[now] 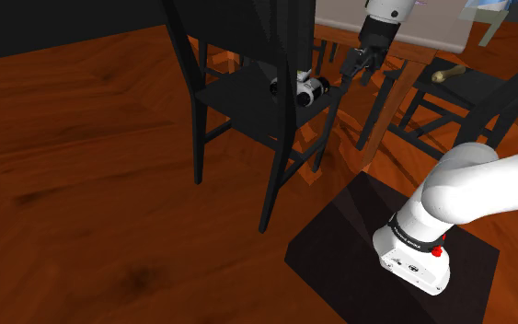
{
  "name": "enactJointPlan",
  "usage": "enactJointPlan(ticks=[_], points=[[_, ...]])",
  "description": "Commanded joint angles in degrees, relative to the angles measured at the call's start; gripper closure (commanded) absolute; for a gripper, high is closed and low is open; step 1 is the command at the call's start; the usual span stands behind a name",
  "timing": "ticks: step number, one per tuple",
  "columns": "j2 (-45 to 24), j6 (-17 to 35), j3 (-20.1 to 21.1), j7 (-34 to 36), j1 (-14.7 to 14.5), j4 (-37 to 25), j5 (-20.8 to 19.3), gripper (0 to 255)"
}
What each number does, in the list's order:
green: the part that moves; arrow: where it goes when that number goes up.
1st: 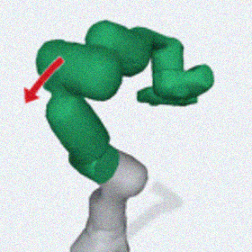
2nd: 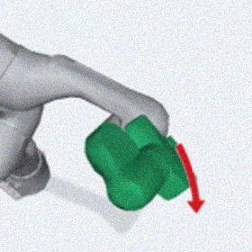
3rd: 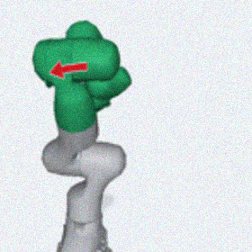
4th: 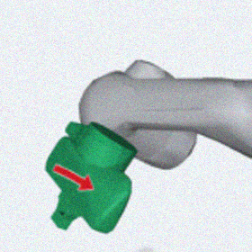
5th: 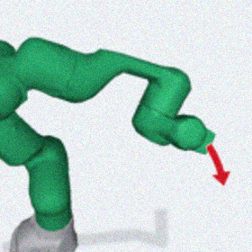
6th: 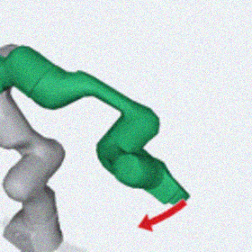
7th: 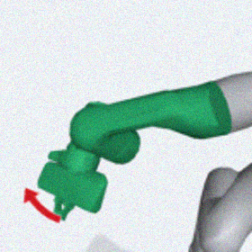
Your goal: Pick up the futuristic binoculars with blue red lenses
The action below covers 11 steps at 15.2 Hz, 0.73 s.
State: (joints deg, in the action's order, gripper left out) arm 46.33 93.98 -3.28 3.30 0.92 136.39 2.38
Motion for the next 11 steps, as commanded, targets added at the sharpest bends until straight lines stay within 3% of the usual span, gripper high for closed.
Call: enactJointPlan(ticks=[1, 6, 11], points=[[0.0, 0.0, 0.0, 0.0, 0.0, 0.0, 0.0, 0], [-11.78, 3.02, 7.07, 21.12, 5.57, -8.53, 1.94, 0], [-24.0, 3.3, 11.96, 41.87, 11.23, -19.48, 0.75, 0]])
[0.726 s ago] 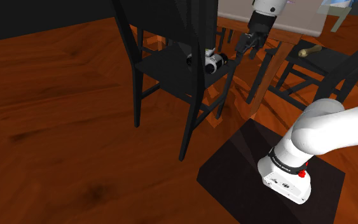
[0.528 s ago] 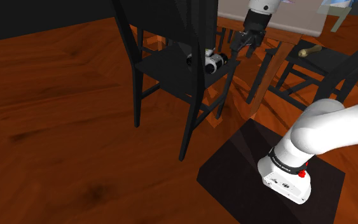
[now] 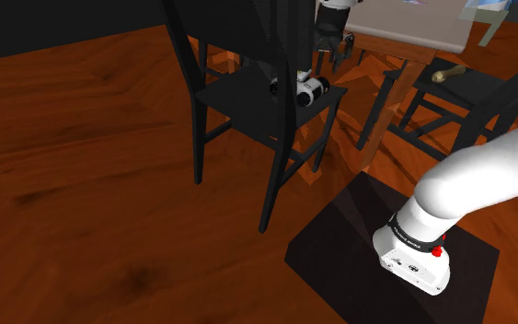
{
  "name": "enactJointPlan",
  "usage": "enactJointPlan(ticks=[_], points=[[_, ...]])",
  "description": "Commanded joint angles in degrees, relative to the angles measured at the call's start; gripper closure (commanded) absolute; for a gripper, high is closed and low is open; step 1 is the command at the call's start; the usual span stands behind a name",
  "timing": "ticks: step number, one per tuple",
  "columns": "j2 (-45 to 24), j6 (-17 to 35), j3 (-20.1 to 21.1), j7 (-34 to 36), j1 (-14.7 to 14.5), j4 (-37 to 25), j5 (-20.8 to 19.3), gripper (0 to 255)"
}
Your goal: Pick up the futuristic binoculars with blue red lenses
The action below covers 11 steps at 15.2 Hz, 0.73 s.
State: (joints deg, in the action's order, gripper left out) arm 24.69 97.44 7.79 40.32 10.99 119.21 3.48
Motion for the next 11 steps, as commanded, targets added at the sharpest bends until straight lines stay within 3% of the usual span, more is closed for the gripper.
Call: enactJointPlan(ticks=[1, 8, 11], points=[[-4.78, -0.44, 1.56, 8.94, 2.15, -4.68, -0.87, 0], [-20.22, -4.87, 3.09, 35.25, 7.18, -21.64, -5.29, 0], [-19.82, -2.48, 2.98, 35.29, 7.1, -18.86, -5.22, 0]])
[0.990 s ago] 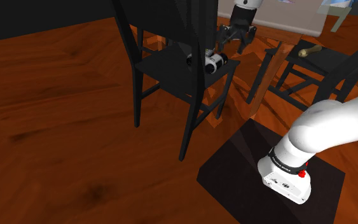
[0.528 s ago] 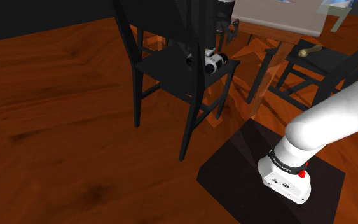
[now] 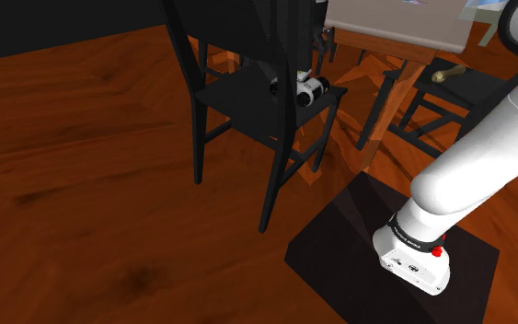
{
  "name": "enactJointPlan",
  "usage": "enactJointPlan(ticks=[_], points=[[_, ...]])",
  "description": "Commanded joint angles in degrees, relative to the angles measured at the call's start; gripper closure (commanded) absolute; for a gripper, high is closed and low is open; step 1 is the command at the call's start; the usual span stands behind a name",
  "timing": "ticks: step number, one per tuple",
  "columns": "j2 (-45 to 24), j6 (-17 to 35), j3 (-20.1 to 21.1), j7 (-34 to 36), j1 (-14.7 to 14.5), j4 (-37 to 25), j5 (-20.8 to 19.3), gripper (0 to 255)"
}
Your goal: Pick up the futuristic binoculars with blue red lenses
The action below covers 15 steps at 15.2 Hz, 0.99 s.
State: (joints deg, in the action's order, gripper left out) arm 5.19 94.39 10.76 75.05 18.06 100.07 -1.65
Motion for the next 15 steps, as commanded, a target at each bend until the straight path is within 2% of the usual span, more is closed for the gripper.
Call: enactJointPlan(ticks=[1, 6, 7, 15], points=[[-0.21, 1.36, 0.0, 0.57, 0.04, 1.17, -0.08, 0], [0.06, 4.16, -0.01, 0.64, 0.04, 4.23, -0.04, 0], [0.13, 4.1, -0.03, 0.6, 0.05, 4.26, -0.03, 255], [0.13, 4.15, -0.07, 0.52, 0.09, 4.29, -0.03, 255]])
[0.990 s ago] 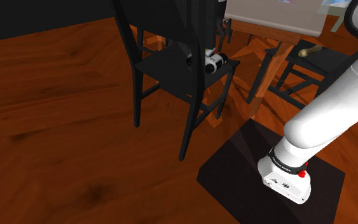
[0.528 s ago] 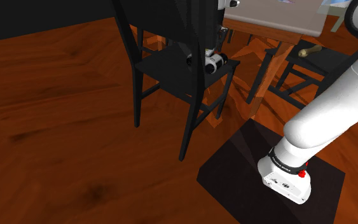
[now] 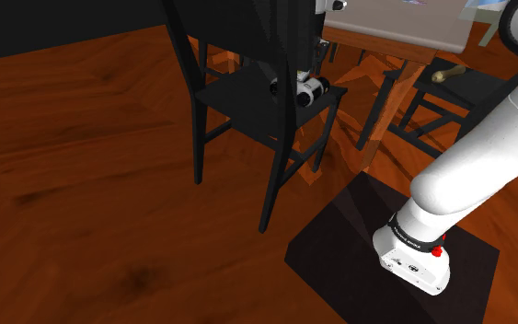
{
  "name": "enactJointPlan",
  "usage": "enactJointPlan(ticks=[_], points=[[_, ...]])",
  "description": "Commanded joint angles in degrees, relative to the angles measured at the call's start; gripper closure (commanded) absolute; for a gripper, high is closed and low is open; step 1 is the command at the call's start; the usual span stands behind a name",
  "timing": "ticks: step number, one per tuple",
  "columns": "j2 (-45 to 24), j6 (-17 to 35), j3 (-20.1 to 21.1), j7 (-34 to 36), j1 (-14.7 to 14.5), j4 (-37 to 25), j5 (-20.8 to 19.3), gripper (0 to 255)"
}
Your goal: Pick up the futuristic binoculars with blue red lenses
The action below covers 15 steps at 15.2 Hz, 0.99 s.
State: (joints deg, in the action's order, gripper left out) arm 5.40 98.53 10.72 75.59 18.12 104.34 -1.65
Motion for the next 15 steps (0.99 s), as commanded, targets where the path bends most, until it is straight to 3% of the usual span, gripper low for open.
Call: enactJointPlan(ticks=[1, 15], points=[[-0.16, 0.01, 0.04, 0.1, -0.02, -0.04, -0.04, 255], [-2.25, -11.22, 0.18, -0.03, -0.08, -13.32, -0.4, 255]])
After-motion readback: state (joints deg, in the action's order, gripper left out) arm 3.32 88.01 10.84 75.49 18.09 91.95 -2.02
